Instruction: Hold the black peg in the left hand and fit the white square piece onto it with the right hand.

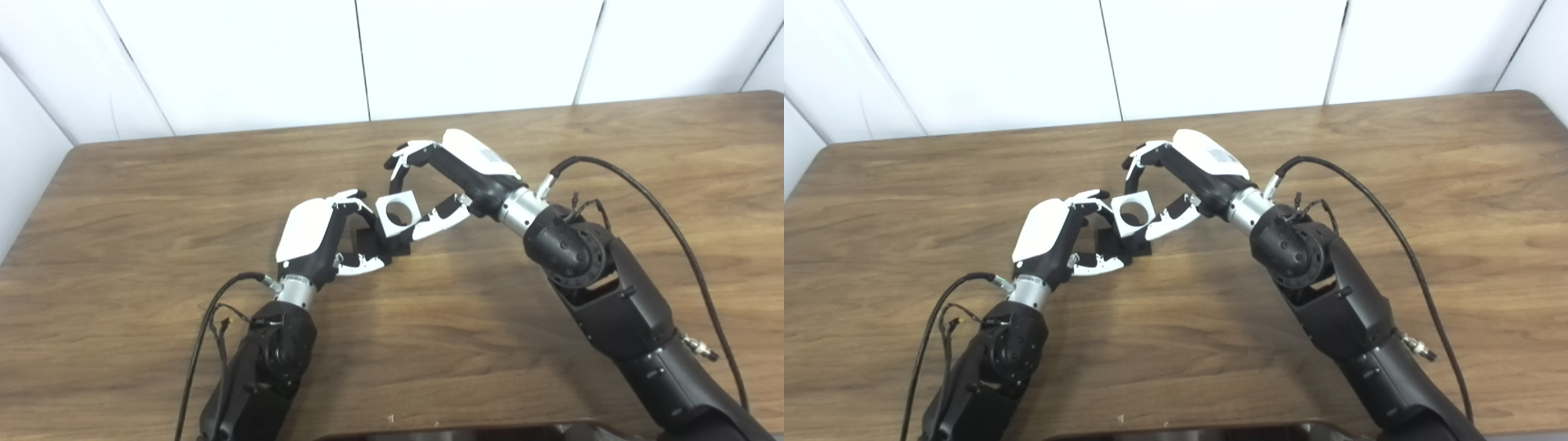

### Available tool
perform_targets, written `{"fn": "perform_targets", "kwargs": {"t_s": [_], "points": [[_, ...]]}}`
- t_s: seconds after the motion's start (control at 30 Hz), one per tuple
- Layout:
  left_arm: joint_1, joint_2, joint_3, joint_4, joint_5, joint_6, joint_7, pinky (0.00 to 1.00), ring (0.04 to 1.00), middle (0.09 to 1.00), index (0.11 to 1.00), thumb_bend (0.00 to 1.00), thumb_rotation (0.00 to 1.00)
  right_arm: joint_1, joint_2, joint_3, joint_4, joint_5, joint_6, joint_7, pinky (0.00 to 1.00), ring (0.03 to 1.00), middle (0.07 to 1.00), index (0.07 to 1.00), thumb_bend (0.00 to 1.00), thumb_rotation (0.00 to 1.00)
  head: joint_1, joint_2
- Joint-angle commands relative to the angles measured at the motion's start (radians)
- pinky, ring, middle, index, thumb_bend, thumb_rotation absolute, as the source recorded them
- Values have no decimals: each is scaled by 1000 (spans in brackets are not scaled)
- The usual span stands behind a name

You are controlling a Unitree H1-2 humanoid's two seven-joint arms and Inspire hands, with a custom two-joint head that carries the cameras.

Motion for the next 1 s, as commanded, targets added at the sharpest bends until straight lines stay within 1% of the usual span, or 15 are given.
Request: {"fn": "perform_targets", "kwargs": {"t_s": [0.0, 0.17, 0.33, 0.43, 0.63, 0.8, 0.97], "points": [[37, 4, -22, 41, 6, 52, -66, 653, 834, 844, 491, 521, 81, -43, 8, -13, 0, 13, -35, -19, 785, 877, 773, 481, 520, 147, 1, 0], [37, 3, -23, 42, 9, 48, -60, 647, 829, 839, 490, 521, 81, -52, 17, -10, 22, 10, -45, -24, 781, 873, 772, 481, 519, 148, 0, 0], [36, 0, -22, 47, 9, 44, -55, 644, 826, 838, 490, 522, 81, -53, 38, -10, 31, 2, -29, -32, 788, 874, 768, 480, 520, 148, -1, 2], [36, -4, -21, 40, 5, 51, -61, 649, 828, 839, 490, 521, 80, -54, 47, -9, 49, 0, -35, -40, 790, 873, 767, 480, 520, 149, 1, 1], [41, -4, -22, 32, 3, 52, -67, 652, 835, 842, 490, 521, 79, -53, 57, -7, 92, -11, -45, -56, 756, 861, 763, 481, 519, 149, 6, 1], [41, 5, -30, 34, 15, 46, -66, 641, 828, 841, 491, 520, 82, -56, 64, -4, 121, -14, -49, -68, 763, 858, 762, 481, 520, 147, 4, 1], [46, 6, -25, 28, 4, 41, -65, 636, 826, 839, 490, 521, 80, -58, 65, -5, 134, -13, -51, -77, 763, 858, 761, 481, 520, 146, 8, 3]]}}
